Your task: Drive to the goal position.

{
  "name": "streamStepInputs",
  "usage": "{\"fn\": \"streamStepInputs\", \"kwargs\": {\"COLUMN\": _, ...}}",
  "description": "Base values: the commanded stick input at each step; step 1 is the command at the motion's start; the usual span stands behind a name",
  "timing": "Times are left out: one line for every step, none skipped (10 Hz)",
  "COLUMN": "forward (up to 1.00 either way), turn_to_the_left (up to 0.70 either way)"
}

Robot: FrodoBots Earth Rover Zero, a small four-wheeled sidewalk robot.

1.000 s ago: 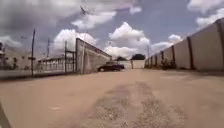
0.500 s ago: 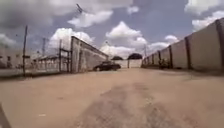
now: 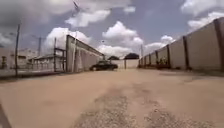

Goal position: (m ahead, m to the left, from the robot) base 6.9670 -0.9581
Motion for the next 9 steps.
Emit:
{"fn": "streamStepInputs", "kwargs": {"forward": 0.60, "turn_to_the_left": -0.15}}
{"fn": "streamStepInputs", "kwargs": {"forward": 0.60, "turn_to_the_left": -0.15}}
{"fn": "streamStepInputs", "kwargs": {"forward": 0.60, "turn_to_the_left": -0.15}}
{"fn": "streamStepInputs", "kwargs": {"forward": 0.60, "turn_to_the_left": -0.15}}
{"fn": "streamStepInputs", "kwargs": {"forward": 0.60, "turn_to_the_left": -0.15}}
{"fn": "streamStepInputs", "kwargs": {"forward": 0.60, "turn_to_the_left": -0.15}}
{"fn": "streamStepInputs", "kwargs": {"forward": 0.60, "turn_to_the_left": -0.15}}
{"fn": "streamStepInputs", "kwargs": {"forward": 0.60, "turn_to_the_left": -0.15}}
{"fn": "streamStepInputs", "kwargs": {"forward": 0.60, "turn_to_the_left": -0.15}}
